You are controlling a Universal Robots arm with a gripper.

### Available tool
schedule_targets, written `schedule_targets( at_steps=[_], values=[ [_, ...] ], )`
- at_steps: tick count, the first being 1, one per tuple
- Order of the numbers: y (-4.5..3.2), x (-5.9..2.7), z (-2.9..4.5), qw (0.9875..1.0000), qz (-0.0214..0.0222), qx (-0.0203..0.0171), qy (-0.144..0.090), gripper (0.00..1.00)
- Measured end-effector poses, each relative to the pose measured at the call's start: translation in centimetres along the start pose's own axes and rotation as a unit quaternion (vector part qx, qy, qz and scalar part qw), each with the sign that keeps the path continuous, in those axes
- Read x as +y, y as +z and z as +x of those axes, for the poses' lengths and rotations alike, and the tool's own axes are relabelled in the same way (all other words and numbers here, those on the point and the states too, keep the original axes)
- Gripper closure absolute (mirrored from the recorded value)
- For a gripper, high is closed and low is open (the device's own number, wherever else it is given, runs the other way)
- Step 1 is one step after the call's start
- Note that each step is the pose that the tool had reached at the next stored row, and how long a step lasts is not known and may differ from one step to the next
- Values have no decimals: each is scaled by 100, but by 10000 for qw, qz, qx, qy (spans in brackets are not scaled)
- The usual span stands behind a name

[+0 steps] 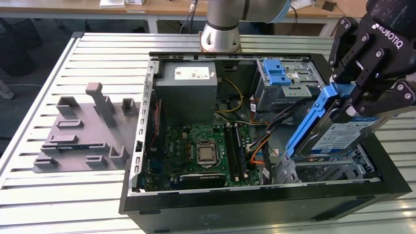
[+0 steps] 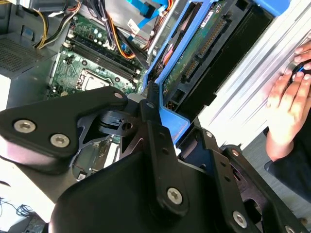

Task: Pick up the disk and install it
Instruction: 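Insert the disk into the insertion slot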

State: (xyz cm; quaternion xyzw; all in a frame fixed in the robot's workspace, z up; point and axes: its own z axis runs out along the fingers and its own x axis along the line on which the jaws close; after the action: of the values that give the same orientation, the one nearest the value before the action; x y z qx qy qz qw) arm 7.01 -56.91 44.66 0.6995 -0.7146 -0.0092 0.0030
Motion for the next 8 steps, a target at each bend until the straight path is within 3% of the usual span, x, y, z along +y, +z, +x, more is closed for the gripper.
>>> schedule_targets(
  at_steps=[8],
  values=[
    [25,-95,-2,10000,0,-4,0,63]
  ],
)
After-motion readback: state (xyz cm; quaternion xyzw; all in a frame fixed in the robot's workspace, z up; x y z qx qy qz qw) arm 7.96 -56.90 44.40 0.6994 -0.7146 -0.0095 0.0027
